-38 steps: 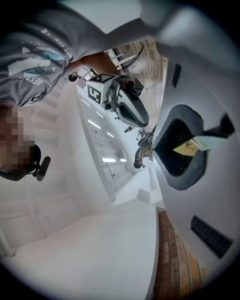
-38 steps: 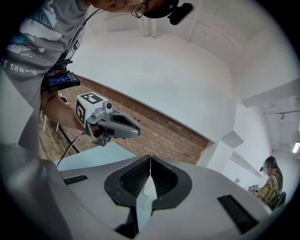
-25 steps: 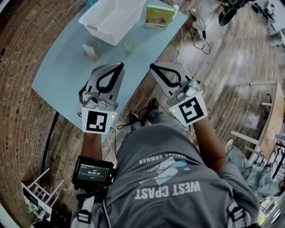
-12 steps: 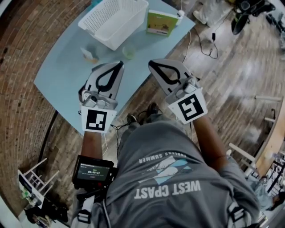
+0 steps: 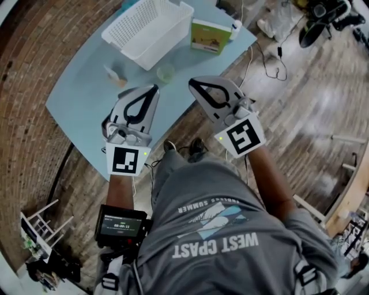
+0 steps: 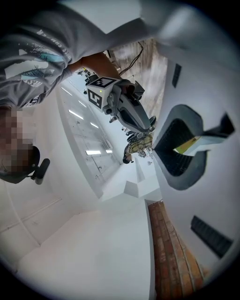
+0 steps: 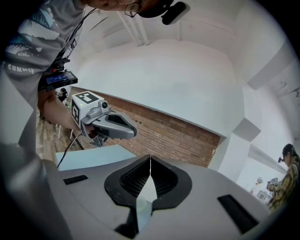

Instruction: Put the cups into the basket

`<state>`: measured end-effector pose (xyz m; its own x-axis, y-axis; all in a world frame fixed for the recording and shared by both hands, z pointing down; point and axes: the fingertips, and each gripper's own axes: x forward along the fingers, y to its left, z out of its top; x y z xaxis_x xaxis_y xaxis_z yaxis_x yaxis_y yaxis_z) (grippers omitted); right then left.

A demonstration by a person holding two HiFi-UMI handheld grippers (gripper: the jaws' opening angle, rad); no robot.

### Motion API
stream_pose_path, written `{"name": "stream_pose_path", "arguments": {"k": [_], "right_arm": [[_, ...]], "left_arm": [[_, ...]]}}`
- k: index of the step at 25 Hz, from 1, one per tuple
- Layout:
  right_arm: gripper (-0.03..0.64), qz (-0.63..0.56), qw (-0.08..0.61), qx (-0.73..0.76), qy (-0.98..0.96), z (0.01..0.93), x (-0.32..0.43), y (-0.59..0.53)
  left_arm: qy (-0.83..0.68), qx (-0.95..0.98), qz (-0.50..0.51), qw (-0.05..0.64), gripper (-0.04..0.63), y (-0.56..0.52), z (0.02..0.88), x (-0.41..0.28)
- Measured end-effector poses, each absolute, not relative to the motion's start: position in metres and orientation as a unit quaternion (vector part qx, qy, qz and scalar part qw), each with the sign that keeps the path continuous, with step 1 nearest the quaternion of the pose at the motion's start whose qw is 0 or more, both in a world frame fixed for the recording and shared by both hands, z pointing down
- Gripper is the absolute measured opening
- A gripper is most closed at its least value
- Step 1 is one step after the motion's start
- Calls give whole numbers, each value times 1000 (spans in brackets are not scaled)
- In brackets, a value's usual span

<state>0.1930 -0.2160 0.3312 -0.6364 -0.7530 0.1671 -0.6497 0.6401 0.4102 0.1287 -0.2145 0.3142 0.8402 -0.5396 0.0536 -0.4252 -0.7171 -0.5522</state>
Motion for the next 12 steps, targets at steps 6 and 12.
{"name": "stream_pose_path", "arguments": {"k": [6,12], "right_arm": [[14,-163,189,396,-884,323,178,-234],[14,-168,193,420,-871,318,167,-259]], "left_arm": [[274,-921,-86,264,0,-241,306,105],[257,-928,-79,258,0,-270,306,90]]}}
